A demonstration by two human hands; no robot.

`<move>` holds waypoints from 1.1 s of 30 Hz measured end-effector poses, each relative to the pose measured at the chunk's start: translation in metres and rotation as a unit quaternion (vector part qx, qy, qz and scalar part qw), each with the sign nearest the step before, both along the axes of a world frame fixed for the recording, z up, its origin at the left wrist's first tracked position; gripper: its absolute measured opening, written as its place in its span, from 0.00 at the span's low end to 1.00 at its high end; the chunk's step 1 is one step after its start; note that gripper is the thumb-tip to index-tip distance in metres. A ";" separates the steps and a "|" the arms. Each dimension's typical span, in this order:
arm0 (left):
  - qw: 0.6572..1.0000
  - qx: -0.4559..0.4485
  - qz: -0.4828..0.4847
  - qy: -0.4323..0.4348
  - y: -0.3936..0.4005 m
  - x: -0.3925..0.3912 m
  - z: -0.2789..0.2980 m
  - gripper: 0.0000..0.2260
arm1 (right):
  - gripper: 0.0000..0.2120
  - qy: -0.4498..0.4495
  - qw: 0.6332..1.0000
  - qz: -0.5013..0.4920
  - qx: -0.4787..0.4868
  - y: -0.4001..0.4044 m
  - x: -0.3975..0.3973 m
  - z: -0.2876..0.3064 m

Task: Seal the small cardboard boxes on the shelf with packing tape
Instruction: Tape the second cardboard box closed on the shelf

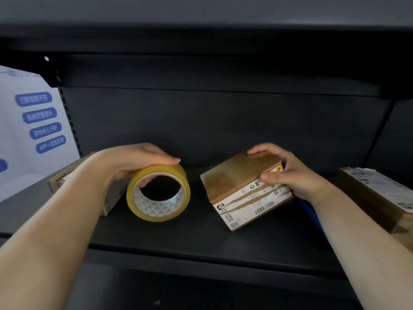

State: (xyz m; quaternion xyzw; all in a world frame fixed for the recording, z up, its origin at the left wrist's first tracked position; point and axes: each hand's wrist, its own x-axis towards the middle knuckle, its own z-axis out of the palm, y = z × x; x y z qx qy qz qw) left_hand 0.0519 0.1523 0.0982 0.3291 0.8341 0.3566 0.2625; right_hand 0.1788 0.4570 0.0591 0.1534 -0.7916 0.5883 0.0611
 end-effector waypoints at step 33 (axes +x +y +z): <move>0.939 0.077 -0.179 -0.283 0.038 0.007 -0.039 0.38 | 0.30 0.121 0.810 -0.179 0.546 -0.057 -0.007 -0.022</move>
